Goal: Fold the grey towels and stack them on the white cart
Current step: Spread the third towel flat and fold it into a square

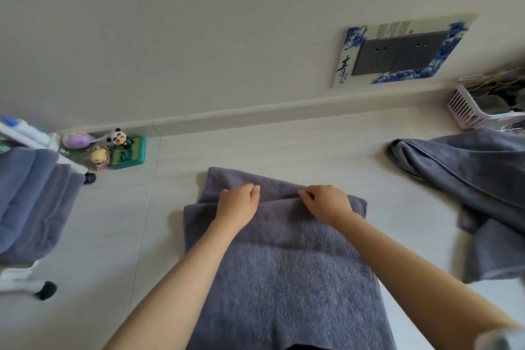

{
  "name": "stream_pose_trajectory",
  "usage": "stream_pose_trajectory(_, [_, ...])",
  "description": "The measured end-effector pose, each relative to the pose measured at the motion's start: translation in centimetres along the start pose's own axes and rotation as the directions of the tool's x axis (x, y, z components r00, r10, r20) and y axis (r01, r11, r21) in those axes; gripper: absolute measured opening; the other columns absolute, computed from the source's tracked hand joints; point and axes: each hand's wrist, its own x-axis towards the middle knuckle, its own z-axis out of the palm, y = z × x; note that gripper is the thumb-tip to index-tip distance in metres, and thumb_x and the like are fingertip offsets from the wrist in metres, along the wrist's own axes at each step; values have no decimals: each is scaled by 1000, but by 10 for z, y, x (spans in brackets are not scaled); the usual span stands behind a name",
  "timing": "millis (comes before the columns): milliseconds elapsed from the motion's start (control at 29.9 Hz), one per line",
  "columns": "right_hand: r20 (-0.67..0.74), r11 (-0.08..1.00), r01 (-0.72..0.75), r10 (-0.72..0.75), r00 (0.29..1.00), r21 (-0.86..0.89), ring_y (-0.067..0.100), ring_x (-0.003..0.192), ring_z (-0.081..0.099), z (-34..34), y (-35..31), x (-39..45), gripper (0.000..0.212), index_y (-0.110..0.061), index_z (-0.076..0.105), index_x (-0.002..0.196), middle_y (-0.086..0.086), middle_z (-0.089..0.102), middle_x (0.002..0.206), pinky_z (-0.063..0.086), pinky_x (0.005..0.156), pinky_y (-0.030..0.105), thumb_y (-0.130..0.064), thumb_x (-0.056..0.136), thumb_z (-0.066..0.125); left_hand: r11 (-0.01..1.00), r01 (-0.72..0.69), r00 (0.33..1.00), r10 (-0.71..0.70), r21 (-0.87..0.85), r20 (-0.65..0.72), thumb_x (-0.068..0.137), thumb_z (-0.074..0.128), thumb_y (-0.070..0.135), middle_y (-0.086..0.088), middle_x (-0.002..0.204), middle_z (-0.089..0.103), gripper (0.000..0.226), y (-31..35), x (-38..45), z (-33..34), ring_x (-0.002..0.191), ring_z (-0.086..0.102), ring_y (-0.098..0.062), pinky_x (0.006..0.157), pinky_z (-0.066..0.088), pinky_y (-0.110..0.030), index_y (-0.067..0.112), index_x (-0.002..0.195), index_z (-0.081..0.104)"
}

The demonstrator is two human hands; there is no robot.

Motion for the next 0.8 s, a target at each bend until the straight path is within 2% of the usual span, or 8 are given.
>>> stream_pose_trajectory(67, [-39,994,-109,109,993,-6,28,93,60,-1,4,2,34,-19,61,88,6,64,93,40,69,30,-40,98,37,997,61,996,-64,-43,-59,99,35,30,-11,97,63,33,-5,9,-4,93,58,-34,80,43,-37,10,85,57])
stream_pose_trajectory(200, [-56,921,-379,375,925,-95,31,116,44,-2,25,2,44,-19,50,121,9,49,124,41,88,41,-51,92,43,934,293,947,-313,-203,-75,96,48,32,-17,134,40,40,-19,30,-7,119,46,-34,95,42,-40,8,128,49])
stream_pose_trajectory(301, [18,930,-363,364,931,-50,30,114,44,-5,35,5,36,-24,54,110,6,51,119,39,88,39,-53,88,52,802,478,850,-525,-359,-41,92,57,29,-22,140,30,56,-28,40,-6,115,50,-39,93,42,-39,2,137,35])
stream_pose_trajectory(367, [28,948,-315,316,948,-43,27,110,46,-7,40,10,25,-26,62,99,3,58,113,36,86,35,-48,89,55,722,552,793,-609,-418,-4,91,59,25,-24,132,45,48,-36,50,-4,111,53,-40,89,44,-38,-1,128,45])
stream_pose_trajectory(501, [-101,949,-284,298,949,135,27,107,46,-20,45,26,18,-22,70,90,5,60,105,33,87,33,-38,85,63,671,428,784,-609,-605,-120,84,66,15,-18,97,69,17,-52,64,-14,94,65,-33,83,49,-34,4,96,63])
stream_pose_trajectory(568, [-187,946,-257,294,937,199,30,107,46,-35,43,39,17,-17,71,91,9,58,105,31,86,33,-33,85,65,625,316,745,-629,-714,-222,82,68,13,-11,83,68,10,-55,74,-28,77,68,-26,77,55,-39,11,89,61])
stream_pose_trajectory(668, [-348,947,-167,259,901,274,32,101,48,-61,36,62,16,-12,70,90,12,57,100,31,83,33,-27,84,66,470,125,709,-659,-874,-253,88,61,4,-5,83,59,11,-43,90,-50,52,61,-7,57,57,-26,10,95,54])
stream_pose_trajectory(801, [-398,889,-26,230,888,457,34,92,57,-76,29,85,16,-6,69,97,15,58,105,39,79,28,-6,86,58,390,63,759,-616,-919,-209,93,52,2,-7,116,51,32,-38,115,-56,88,64,-15,88,54,-33,6,124,49])
